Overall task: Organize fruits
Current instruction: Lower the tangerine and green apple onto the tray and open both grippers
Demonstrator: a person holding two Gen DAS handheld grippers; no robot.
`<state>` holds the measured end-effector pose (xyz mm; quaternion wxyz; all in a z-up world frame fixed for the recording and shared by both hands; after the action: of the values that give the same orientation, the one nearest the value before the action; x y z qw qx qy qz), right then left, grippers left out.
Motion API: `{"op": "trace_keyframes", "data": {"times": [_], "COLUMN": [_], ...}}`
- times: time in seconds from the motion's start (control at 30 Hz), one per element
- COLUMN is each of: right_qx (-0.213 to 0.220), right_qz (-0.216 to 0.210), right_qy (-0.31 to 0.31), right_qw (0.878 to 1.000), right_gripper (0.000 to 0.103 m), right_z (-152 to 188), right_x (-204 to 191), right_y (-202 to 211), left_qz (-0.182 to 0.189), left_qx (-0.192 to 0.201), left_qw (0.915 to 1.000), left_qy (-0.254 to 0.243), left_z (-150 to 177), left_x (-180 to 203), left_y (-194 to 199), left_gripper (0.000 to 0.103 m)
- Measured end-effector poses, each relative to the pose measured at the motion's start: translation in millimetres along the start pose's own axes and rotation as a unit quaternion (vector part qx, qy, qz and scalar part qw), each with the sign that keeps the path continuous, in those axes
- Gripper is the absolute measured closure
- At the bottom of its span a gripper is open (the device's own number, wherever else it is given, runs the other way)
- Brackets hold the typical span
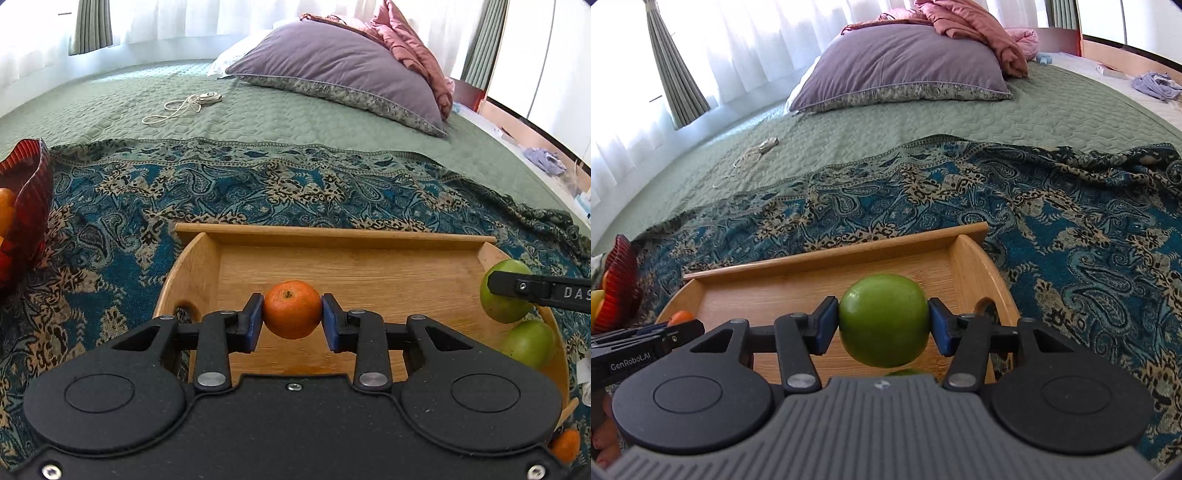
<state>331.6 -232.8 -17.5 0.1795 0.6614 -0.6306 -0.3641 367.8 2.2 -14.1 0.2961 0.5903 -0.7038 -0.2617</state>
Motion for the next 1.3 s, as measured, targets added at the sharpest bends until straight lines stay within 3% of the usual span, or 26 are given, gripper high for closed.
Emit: {"op": "trace_keyframes", "data": {"times": [0.4, 1.07, 1.2, 1.3], "right_qx": [-0.005, -0.003, -0.001, 0.008], "right_qz": [0.020, 0.017, 0.015, 0.004], "right_qy": [0.011, 0.033, 0.029, 0.027], "right_qw": [1.000, 0.999, 0.999, 1.000], "right_gripper": [0.047, 0.046, 0.042, 0.033], "right_z": [4, 10, 10, 8], "right_x": [-1, -8, -7, -8], "right_y": [-13, -15, -13, -8], "left_qz": [-0.009, -0.013, -0.011, -0.012], "left_qx": [-0.011, -0.021, -0.019, -0.008], "left_qw": [0.9999, 0.9996, 0.9996, 0.9996], "left_qy": [-0.008, -0.014, -0.020, -0.024], "left_z": [5, 15, 14, 11], "left_x": [-2, -3, -3, -3], "left_y": [-11, -21, -16, -7], "left_gripper": [0.071, 0.071, 0.067, 0.060]}}
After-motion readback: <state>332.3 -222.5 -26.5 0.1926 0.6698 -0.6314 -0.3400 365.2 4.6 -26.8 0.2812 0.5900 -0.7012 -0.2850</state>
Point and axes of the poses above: each gripper's, at about its wrist camera, not at the fingertips, and y roughly against the way its jaws point, x to its right, z to its underside, the point moved 9 cm from there along -y, roughly the way its jaws point, and after that the axes turned 2 degrees about -x, right-handed, at the moved point
